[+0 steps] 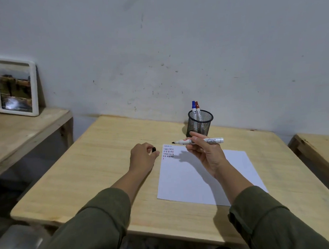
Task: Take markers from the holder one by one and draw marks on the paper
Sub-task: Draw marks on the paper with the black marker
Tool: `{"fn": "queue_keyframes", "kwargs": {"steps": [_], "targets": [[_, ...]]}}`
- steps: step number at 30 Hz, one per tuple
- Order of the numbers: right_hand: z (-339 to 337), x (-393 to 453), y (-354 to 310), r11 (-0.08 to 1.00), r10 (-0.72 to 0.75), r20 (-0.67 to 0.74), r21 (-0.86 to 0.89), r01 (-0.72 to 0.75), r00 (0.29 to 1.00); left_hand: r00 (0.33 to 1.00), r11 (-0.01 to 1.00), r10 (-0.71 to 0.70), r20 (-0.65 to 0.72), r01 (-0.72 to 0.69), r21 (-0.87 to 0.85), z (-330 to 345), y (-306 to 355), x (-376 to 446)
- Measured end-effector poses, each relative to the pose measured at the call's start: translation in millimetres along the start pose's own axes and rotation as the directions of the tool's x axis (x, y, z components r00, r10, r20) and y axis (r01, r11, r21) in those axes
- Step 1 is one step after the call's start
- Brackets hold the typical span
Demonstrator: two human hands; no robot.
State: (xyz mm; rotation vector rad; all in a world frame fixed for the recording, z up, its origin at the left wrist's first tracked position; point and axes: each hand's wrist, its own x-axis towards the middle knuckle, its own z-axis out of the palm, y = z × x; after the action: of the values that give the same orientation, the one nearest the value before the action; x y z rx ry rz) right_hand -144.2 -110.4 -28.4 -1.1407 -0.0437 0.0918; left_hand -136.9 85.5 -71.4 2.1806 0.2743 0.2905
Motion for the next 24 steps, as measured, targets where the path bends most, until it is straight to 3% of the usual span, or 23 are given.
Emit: {"fn": "queue_keyframes", "kwargs": {"steps": [6, 11, 14, 16, 24], "targets": [[2.5, -0.3, 11.3, 0.999, 0.044, 0.006, 0.006, -0.044, 0.999, 0.977, 0.98, 0.182, -0.109, -0.189, -0.059, -10.2, -8.5, -23.6], [4.8, 3.4, 19.8, 0.99, -0.019, -0.018, -0.143, 0.016, 1.0, 0.908, 0.907, 0.416, 0.059, -0.419, 0.051, -15.6, -16.5, -39.6], [6.4, 5.5, 26.0, 0.965, -0.037, -0.024, -0.26, 0.029, 0.999, 0.896, 0.917, 0.384, 0.223, -0.398, 0.017, -13.2, -17.6, -42.3], [7.9, 7.6, 29.2, 0.95, -0.039, -0.028, -0.311, 0.028, 0.999, 0.884, 0.908, 0.373, 0.282, -0.41, 0.083, -10.0, -18.8, -39.4], [15.0, 2.8, 42.9, 0.93, 0.002, -0.033, -0.367, -0.014, 0.999, 0.901, 0.926, 0.335, 0.275, -0.369, 0.083, -10.1, -17.2, -39.1]]}}
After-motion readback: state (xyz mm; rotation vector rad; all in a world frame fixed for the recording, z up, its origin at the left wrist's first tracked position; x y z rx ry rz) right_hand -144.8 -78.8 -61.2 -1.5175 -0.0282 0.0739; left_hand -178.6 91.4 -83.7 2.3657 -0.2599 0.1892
